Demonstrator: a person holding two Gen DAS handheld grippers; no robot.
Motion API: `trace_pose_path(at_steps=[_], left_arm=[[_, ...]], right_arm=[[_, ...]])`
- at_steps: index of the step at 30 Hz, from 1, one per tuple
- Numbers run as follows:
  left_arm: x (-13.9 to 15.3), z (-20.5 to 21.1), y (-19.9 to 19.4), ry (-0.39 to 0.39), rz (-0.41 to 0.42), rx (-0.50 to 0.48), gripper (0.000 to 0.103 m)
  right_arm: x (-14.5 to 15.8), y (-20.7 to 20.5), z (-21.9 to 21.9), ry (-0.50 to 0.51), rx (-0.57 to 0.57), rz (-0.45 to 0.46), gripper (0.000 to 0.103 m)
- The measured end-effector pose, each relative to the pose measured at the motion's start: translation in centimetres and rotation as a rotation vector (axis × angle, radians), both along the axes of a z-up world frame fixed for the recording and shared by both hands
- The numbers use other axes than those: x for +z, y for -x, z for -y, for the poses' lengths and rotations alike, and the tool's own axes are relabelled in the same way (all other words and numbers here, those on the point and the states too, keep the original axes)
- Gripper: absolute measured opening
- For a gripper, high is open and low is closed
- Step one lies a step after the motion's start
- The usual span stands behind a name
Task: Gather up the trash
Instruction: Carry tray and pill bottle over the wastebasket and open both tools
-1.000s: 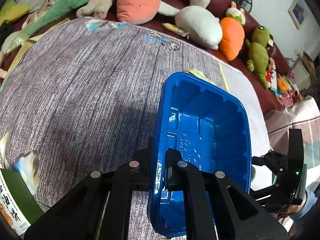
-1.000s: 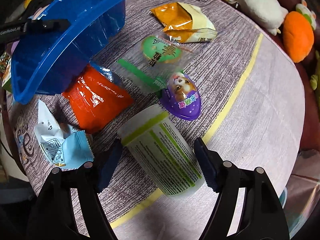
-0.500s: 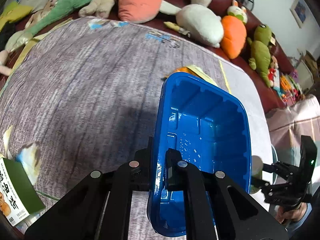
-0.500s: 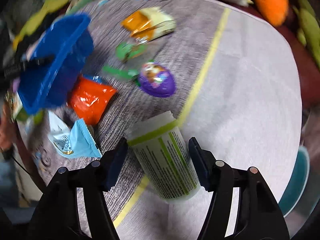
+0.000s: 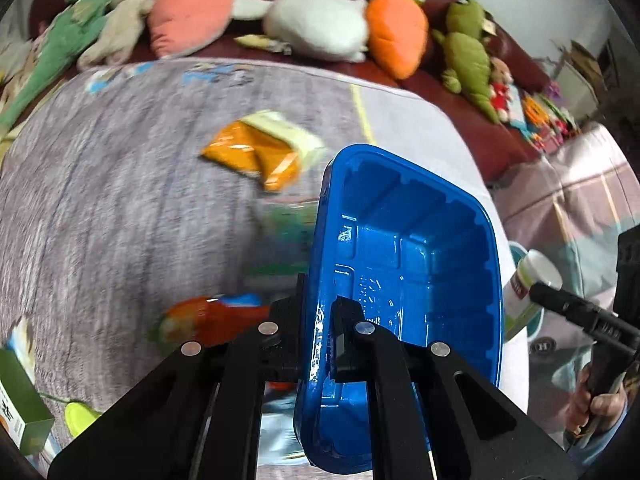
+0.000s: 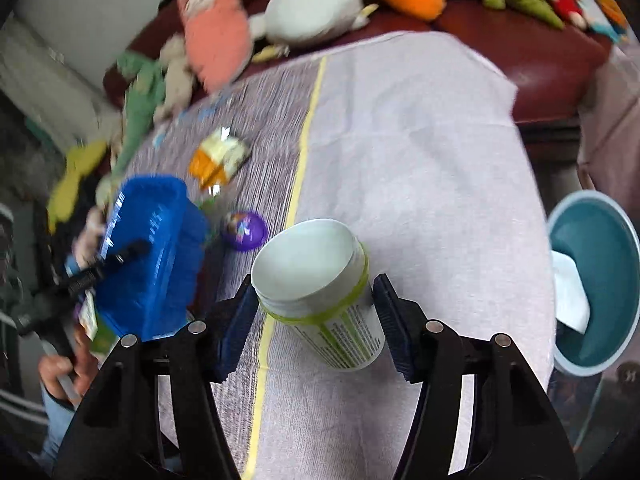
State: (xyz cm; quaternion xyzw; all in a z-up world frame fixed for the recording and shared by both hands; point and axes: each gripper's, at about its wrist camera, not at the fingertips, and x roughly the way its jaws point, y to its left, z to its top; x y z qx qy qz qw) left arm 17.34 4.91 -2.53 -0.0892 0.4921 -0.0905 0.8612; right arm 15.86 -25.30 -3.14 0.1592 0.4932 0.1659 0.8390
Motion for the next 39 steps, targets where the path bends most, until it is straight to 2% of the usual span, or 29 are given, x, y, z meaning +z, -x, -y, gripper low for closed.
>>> trace_pose_path(at_steps=[7, 17, 25, 29, 34, 37, 39], left_arm=[[0.5, 7.4, -1.4, -0.030, -0.011, -0.109, 0.008], [-0.4, 22.3, -3.0, -0.057, -0.033, -0.312, 0.008], [-2.3, 33.0, -3.9, -0.119, -0.061, -0.415, 0.008], [-3.5, 37.5, -4.3, -0.152, -0.068, -0.451, 0.008], [-4.9, 41.6, -5.2, -0.157, -0.077, -0.487, 0.009], [-6.5, 43.9, -6.1, -0.126, -0.110, -0.521, 0.013], [-7.5, 44.6, -6.3, -0.117, -0.123, -0.533, 0.028]], right_arm=[[2.7, 1.9, 6.4, -0.054, -0.122, 0.093, 0.056], [3.7, 5.8, 18.8, -0.078, -0.352, 0.168, 0.056], [2.6, 8.7, 26.5, -0.080, -0.486, 0.169, 0.056], [1.6, 9.2, 29.0, -0.092, -0.531, 0.157, 0.056], [0.5, 9.2, 30.8, -0.092, -0.563, 0.140, 0.057], [-0.1, 8.9, 31.7, -0.090, -0.582, 0.131, 0.056], [-0.3, 8.6, 31.9, -0.085, -0.588, 0.123, 0.056]])
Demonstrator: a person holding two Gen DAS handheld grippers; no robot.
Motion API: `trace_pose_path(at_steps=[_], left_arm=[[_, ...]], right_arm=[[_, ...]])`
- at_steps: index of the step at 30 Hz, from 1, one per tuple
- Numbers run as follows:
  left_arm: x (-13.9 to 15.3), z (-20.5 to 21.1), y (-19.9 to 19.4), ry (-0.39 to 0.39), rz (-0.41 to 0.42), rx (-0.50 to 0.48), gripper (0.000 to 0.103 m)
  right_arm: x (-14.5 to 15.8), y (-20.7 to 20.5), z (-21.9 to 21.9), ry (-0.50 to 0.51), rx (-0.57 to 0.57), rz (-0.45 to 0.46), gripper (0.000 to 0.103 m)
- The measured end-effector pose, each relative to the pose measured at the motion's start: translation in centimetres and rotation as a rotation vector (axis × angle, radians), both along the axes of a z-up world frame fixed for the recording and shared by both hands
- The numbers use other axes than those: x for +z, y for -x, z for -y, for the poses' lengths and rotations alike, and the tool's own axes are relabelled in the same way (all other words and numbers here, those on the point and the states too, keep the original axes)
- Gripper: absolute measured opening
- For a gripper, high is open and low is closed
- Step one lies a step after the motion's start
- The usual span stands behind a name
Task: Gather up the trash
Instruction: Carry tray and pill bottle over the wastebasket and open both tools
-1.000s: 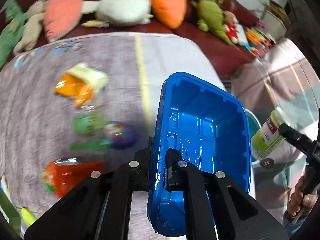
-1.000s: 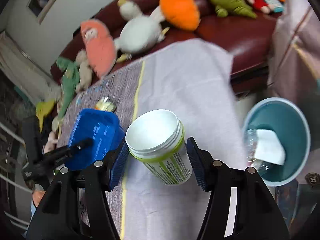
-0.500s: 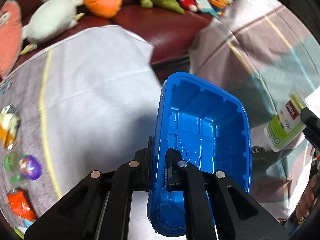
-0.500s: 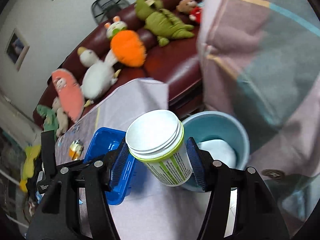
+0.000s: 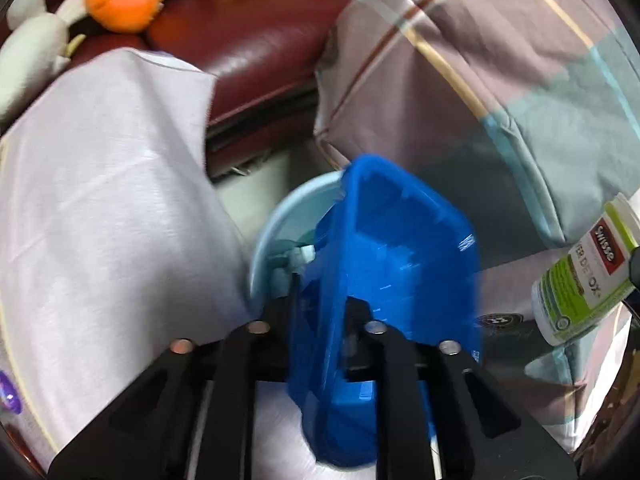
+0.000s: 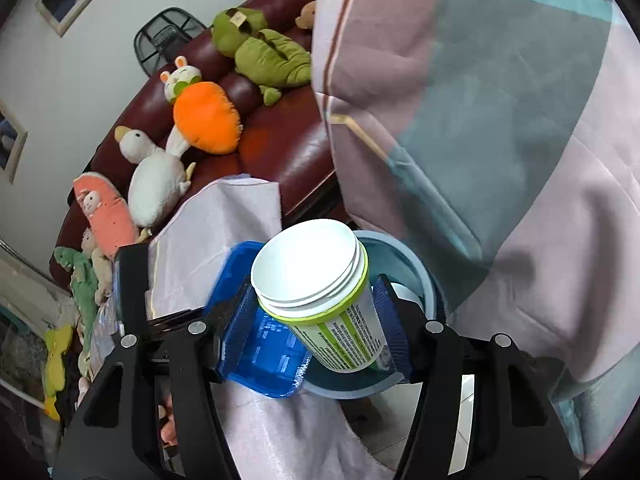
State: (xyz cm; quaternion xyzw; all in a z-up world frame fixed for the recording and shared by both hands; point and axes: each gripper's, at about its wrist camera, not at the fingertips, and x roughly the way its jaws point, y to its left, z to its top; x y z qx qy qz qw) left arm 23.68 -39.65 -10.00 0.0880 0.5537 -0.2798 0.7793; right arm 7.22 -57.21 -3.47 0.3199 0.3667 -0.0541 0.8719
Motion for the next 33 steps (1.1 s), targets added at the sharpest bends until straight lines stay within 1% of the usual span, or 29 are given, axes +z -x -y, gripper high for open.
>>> trace_pose_path(at_steps=[1, 2, 3, 7, 11, 16, 21, 25, 26, 29, 31, 33], left_arm=[[-0.7, 0.3, -0.1, 0.007, -0.016, -0.005, 0.034], [-1.0, 0.4, -0.2, 0.009, -0.022, -0.003, 0.047], [-1.3, 0.3, -0.2, 0.010, -0.021, 0.001, 0.053], [-1.9, -0.4, -0.3, 0.017, -0.036, 0.004, 0.057], [-1.7, -1.7, -0.5, 0.022, -0.041, 0.023, 0.060], [-1.1, -3.5, -0.1, 0.045, -0.049, 0.041, 0.069], [-0.1, -5.4, 0.7, 0.076, -0.047, 0.053, 0.078], [0.2, -6.7, 1.0, 0.091, -0.050, 0.059, 0.080], [0.2, -7.0, 1.1, 0.094, -0.052, 0.063, 0.080], [0.2, -7.9, 1.4, 0.100, -0.060, 0.070, 0.081], [0.2, -8.6, 1.5, 0.100, -0.063, 0.075, 0.081], [0.3, -9.6, 1.8, 0.110, -0.070, 0.082, 0.082]], right_arm=[[-0.3, -0.2, 0.1, 0.003, 0.000, -0.009, 0.056], [-0.5, -0.4, 0.1, 0.005, 0.001, -0.016, 0.057], [-0.6, -0.6, 0.1, 0.007, 0.003, -0.022, 0.057], [-1.5, -1.5, -0.2, 0.006, 0.017, -0.046, 0.057], [-2.0, -2.2, -0.4, 0.003, 0.023, -0.058, 0.057], [-2.7, -2.9, -0.7, 0.008, 0.029, -0.083, 0.057], [-3.3, -4.9, -1.4, 0.031, 0.043, -0.106, 0.057], [-4.1, -6.6, -2.6, 0.041, 0.078, -0.139, 0.058], [-4.2, -6.8, -2.8, 0.039, 0.083, -0.145, 0.060], [-4.1, -6.8, -3.4, 0.051, 0.086, -0.153, 0.062], [-3.7, -6.6, -3.7, 0.064, 0.081, -0.158, 0.067], [-3.4, -6.4, -3.9, 0.080, 0.074, -0.163, 0.068]])
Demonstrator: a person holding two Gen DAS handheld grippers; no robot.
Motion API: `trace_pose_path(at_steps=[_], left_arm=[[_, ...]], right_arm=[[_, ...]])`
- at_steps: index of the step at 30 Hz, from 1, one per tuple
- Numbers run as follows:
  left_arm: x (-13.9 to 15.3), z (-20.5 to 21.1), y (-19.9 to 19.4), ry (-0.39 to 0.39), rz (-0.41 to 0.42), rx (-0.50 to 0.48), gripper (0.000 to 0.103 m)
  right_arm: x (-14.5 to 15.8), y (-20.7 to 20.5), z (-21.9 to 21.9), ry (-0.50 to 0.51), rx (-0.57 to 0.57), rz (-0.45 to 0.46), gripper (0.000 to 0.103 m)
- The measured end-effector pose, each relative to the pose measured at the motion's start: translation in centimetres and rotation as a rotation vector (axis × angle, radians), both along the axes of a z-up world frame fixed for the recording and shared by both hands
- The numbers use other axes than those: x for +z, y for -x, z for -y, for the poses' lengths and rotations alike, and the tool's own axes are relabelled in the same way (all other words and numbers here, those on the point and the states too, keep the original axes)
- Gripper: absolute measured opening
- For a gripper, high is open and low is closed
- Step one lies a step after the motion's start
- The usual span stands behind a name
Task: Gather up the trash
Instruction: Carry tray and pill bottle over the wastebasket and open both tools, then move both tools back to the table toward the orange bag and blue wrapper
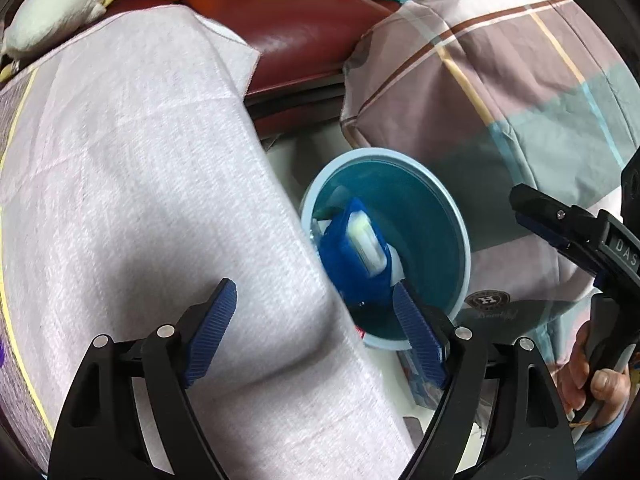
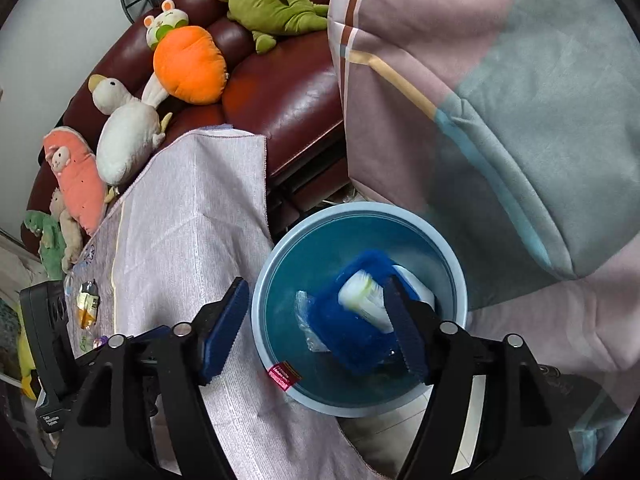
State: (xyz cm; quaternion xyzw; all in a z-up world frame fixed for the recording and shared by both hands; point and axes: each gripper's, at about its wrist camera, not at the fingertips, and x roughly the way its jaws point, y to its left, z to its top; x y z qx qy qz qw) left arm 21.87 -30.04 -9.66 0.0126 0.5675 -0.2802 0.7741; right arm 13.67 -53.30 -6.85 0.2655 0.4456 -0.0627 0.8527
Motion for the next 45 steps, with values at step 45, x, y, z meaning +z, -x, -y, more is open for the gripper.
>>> trace_pose_path(at_steps=[45], left_arm=[[5.0, -37.8, 8.6, 0.014, 0.131, 0.467, 0.086]], right_arm=[[4.9, 1.0, -31.8, 0.132, 0.474, -0.089, 0.076]])
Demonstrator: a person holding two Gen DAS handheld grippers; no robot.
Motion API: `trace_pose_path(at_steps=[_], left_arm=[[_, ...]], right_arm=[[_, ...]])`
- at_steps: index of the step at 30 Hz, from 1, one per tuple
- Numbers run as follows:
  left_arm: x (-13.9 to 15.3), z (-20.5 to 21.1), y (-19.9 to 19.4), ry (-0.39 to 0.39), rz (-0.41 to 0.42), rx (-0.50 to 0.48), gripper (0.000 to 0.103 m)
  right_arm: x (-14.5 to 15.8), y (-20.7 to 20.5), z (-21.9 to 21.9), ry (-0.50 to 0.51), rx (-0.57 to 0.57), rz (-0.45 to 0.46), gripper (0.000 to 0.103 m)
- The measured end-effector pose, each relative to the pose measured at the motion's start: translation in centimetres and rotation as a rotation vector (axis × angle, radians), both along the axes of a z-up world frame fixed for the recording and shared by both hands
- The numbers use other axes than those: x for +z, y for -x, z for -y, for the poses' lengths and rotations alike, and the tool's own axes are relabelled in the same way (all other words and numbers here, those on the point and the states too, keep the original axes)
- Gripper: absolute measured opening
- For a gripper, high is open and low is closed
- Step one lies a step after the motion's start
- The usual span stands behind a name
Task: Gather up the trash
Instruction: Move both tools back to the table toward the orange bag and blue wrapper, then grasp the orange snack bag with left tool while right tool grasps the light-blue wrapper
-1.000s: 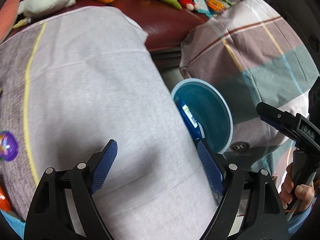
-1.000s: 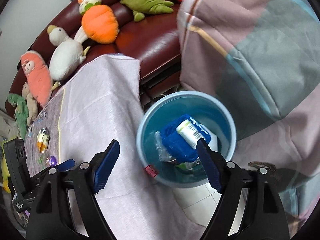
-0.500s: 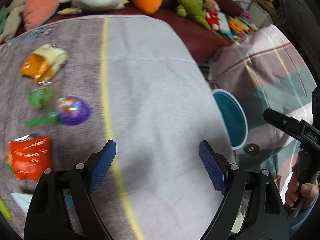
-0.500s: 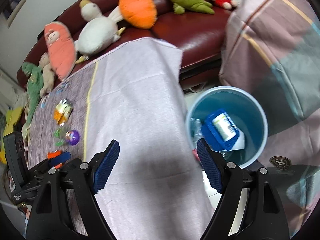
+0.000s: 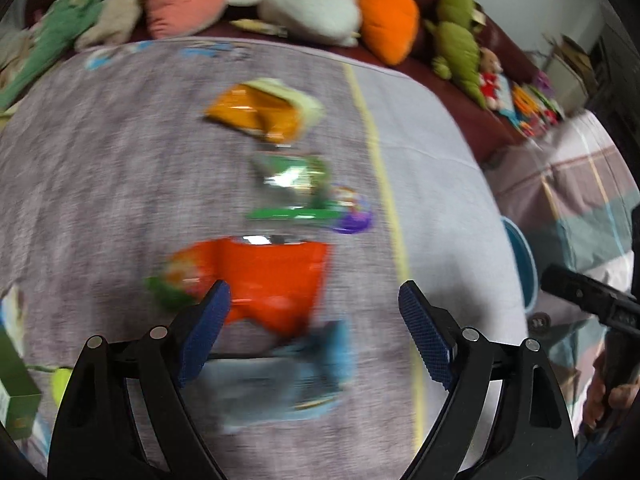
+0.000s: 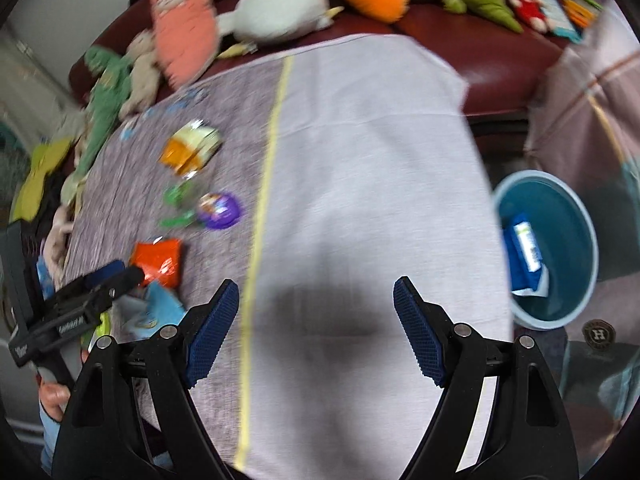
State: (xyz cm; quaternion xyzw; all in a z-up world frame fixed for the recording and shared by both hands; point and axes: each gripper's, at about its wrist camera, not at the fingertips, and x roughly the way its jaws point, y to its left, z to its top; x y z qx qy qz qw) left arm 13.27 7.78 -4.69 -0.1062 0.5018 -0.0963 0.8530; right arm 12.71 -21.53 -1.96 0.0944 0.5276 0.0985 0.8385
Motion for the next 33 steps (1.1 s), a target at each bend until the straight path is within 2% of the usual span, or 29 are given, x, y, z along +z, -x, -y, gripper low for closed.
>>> trace_pose_path(at_steps=[8, 13, 17, 19, 21, 23, 28, 33], left_arm=[[-2.1, -6.8, 1.1, 0.006, -0.037, 0.097, 0.086], [-3.1, -9.3, 1.8, 0.010, -0.053, 0.127, 0.087], [-3.7, -10.5, 2.2, 0.021, -0.064, 0.137, 0.087], [-3.9, -10.9, 2.3, 0.020, -0.068, 0.138, 0.087], [-4.0, -11.1, 2.4, 0.017, -0.067, 0.137, 0.087], [-4.0, -11.4, 2.4, 0.015, -0.063, 0.136, 0.087], [-4.2, -11.9, 2.3, 0.004, -0.066, 0.135, 0.087], [-4.4, -11.8, 1.8, -0.005, -0.069, 0.119, 0.087]], right_arm=[[-1.7, 0.2, -9.3, 0.013, 0.150, -0.075, 0.076], [-4.1, 0.4, -14.2, -0.044, 0.220, -0.172, 0.076], [-5.5, 0.9, -16.0, -0.145, 0.224, -0.223, 0.076], [-6.0, 1.1, -16.5, -0.164, 0.219, -0.243, 0.076], [-6.6, 0.9, -17.3, -0.170, 0.208, -0.258, 0.075], [-7.1, 0.6, -17.7, -0.183, 0.189, -0.271, 0.070], [-8.2, -0.4, -18.0, -0.173, 0.147, -0.281, 0.069], [-8.7, -1.4, -18.5, -0.152, 0.164, -0.247, 0.057]])
